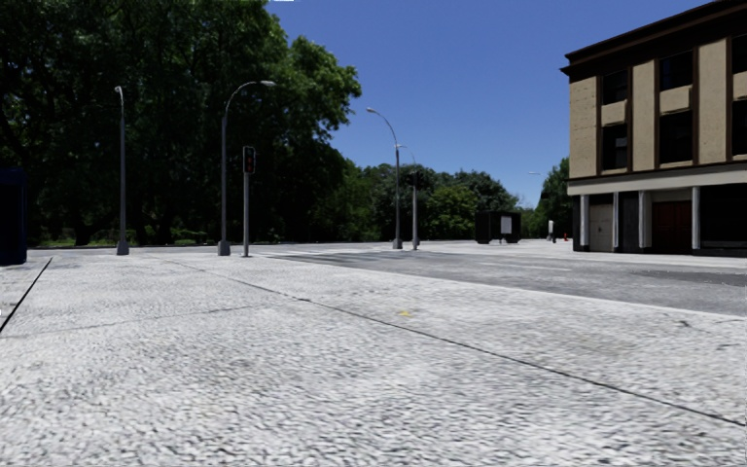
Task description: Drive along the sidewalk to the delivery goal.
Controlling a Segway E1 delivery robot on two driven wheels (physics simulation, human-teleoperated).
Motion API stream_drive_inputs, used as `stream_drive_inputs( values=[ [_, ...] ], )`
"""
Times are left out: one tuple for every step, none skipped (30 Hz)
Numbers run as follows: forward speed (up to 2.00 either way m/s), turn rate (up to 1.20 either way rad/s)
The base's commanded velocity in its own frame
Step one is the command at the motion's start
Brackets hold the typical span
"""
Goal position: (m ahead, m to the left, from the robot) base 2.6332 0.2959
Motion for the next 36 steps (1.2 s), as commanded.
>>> stream_drive_inputs(
  values=[
    [2.00,0.46],
    [2.00,0.47],
    [2.00,0.47],
    [2.00,0.47],
    [2.00,0.47],
    [2.00,0.47],
    [2.00,0.47],
    [2.00,0.47],
    [2.00,0.47],
    [2.00,0.50],
    [2.00,0.52],
    [2.00,0.52],
    [2.00,0.52],
    [2.00,0.52],
    [1.98,0.52],
    [1.98,0.52],
    [1.96,0.52],
    [1.94,0.52],
    [1.92,0.52],
    [1.91,0.52],
    [1.91,0.52],
    [1.91,0.52],
    [1.90,0.52],
    [1.89,0.52],
    [1.89,0.52],
    [1.87,0.52],
    [1.84,0.52],
    [1.81,0.52],
    [1.79,0.52],
    [1.79,0.52],
    [1.77,0.51],
    [1.73,0.48],
    [1.71,0.41],
    [1.71,0.41],
    [1.67,0.38],
    [1.65,0.37]
  ],
)
